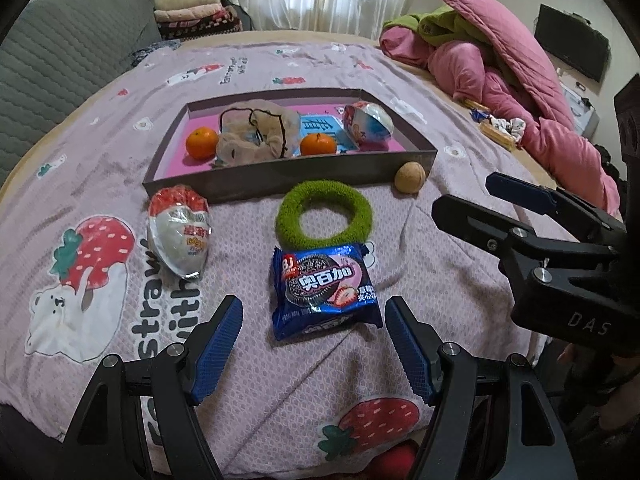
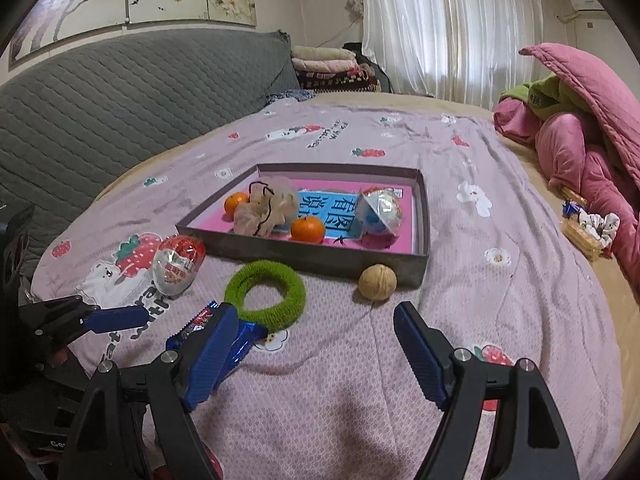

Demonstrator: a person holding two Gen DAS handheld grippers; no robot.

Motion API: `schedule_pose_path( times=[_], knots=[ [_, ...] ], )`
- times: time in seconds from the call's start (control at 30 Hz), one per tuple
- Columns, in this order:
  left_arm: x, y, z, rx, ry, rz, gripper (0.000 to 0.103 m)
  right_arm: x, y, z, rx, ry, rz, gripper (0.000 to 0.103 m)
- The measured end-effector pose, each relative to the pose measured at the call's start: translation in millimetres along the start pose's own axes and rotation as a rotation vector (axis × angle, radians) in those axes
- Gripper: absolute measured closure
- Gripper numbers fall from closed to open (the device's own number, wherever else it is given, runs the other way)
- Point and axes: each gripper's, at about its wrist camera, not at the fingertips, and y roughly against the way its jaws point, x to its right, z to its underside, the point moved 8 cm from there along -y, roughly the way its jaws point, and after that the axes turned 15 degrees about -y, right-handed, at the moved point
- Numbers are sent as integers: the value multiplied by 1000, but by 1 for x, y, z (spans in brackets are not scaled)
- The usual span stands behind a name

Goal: Organize objects

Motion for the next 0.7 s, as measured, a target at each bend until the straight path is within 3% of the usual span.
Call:
schedule_pose_path(
  times=[0.7],
  knots=[
    [6,-26,-4,-8,1,-6,28,0,-36,5,-75,-41,29,24]
  ],
)
